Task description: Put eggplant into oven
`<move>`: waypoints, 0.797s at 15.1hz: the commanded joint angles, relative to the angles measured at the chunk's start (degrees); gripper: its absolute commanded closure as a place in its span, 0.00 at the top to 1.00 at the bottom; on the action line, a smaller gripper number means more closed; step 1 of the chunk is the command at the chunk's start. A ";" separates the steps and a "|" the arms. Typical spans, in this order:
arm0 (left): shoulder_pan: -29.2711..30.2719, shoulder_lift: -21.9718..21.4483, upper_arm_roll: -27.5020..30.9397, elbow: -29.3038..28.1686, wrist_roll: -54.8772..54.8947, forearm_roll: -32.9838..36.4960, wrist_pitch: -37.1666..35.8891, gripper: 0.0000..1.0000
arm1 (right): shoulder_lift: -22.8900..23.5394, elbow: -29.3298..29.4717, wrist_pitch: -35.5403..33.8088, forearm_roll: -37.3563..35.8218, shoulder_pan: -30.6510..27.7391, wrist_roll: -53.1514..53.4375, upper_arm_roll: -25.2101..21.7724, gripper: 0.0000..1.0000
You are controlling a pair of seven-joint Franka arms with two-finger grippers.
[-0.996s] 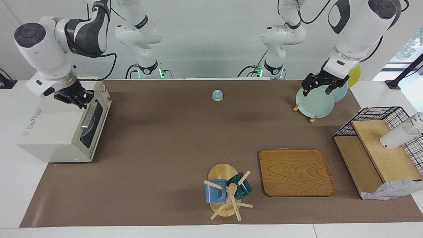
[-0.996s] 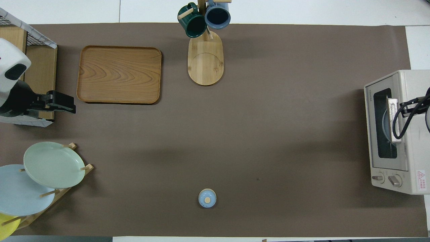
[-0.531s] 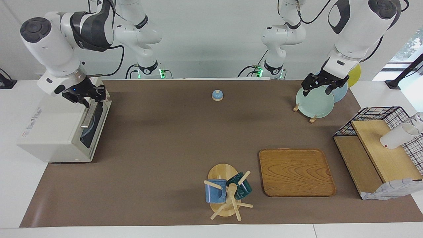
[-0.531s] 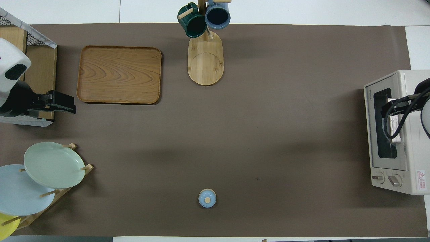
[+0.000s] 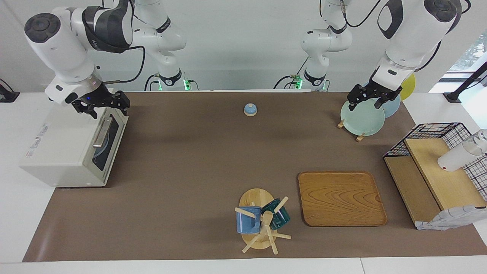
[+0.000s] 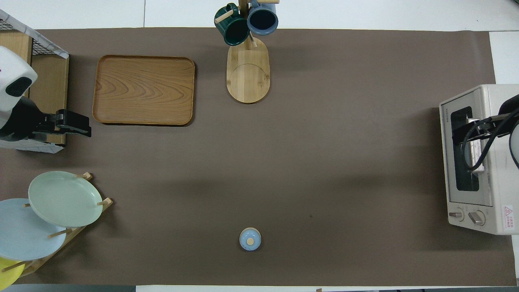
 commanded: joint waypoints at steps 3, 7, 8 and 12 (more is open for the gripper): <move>0.67 0.21 -0.61 0.79 -0.42 1.07 -0.81 1.00 | -1.04 0.20 -1.19 4.08 -0.58 1.31 -0.35 1.00; 0.67 0.21 -0.61 0.79 -0.51 1.07 -0.81 1.00 | -1.84 -0.33 -1.36 4.09 -0.67 1.66 -0.97 1.00; 0.67 0.21 -0.61 0.79 -0.51 1.07 -0.81 1.00 | -1.84 -0.33 -1.27 4.09 -0.67 1.57 -1.14 1.00; 0.67 0.21 -0.61 0.79 -0.51 1.07 -0.73 1.00 | -1.84 -0.16 -0.31 3.56 -0.49 1.57 -1.23 1.00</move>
